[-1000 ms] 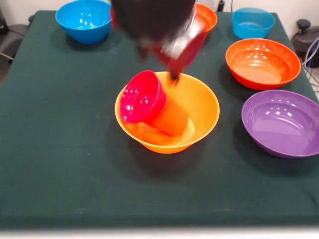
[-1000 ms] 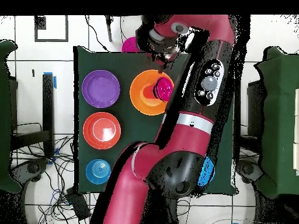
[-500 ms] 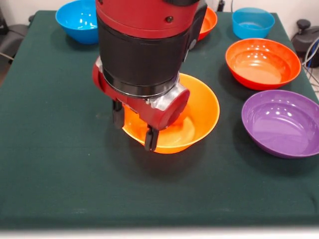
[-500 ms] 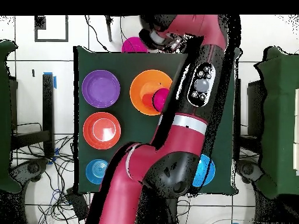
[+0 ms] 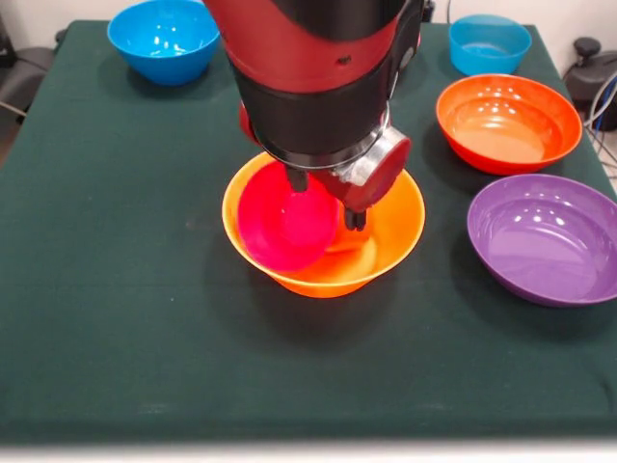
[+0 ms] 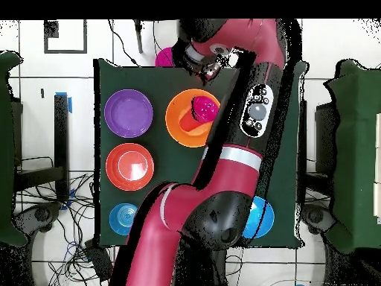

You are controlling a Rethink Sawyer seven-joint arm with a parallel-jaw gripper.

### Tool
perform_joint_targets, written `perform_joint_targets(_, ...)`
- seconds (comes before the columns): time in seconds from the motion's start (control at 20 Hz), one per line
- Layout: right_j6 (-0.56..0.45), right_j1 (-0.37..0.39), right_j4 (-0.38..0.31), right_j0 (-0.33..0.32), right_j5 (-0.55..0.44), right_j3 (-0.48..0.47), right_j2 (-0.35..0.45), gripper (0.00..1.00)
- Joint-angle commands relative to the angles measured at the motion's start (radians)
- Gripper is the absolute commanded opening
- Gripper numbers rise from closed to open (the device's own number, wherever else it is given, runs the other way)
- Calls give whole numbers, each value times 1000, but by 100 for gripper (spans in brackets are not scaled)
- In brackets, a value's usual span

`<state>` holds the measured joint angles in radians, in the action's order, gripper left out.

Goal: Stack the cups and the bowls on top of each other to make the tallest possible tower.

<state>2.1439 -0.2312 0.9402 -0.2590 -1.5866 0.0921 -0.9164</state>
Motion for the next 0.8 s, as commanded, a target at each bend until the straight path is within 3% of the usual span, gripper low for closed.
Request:
perform_joint_targets(0.05, -266, -89, -45, -28, 138, 16, 72, 100)
perform_joint_targets(0.4, -273, -91, -90, -10, 164, 43, 104, 100)
perform_joint_targets(0.8, -274, -126, -59, -17, 153, 35, 108, 100)
